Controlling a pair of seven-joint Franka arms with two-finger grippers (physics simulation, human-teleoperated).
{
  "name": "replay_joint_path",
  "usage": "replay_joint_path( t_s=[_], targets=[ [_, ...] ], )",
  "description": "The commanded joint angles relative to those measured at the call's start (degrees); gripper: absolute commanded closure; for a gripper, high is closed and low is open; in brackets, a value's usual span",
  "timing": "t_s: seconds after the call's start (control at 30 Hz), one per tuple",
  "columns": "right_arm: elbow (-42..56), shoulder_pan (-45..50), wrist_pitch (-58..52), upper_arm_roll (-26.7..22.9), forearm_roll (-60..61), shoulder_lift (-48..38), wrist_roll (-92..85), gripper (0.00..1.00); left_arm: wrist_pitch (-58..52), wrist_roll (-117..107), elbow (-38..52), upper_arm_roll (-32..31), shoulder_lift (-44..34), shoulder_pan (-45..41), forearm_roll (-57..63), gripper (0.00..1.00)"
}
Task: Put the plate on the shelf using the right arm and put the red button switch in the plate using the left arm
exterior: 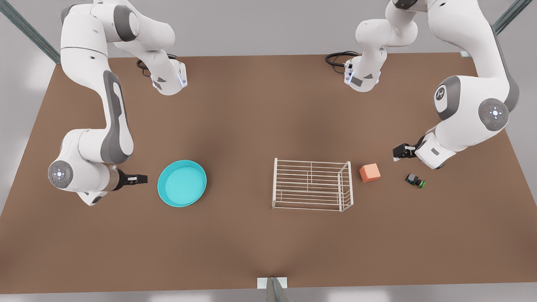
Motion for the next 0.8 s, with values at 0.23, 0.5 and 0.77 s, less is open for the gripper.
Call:
replay_joint_path(
  t_s=[0.23,0.5,0.77],
  targets=[
    [0.4,-1.2,4.5,0.2,1.1,5.3,-0.2,0.0,0.3,1.1,0.0,0.3,-0.2,0.3,0.7,0.0],
    [-15.3,-2.4,20.4,0.4,4.5,3.7,-0.7,0.0,-2.6,-1.5,-2.4,0.7,-0.6,0.4,2.7,0.0],
    [-18.4,-2.2,26.3,0.6,9.7,4.9,-0.1,0.0,-7.2,-1.4,-1.5,0.2,-3.0,-0.2,2.6,0.0]
  ],
)
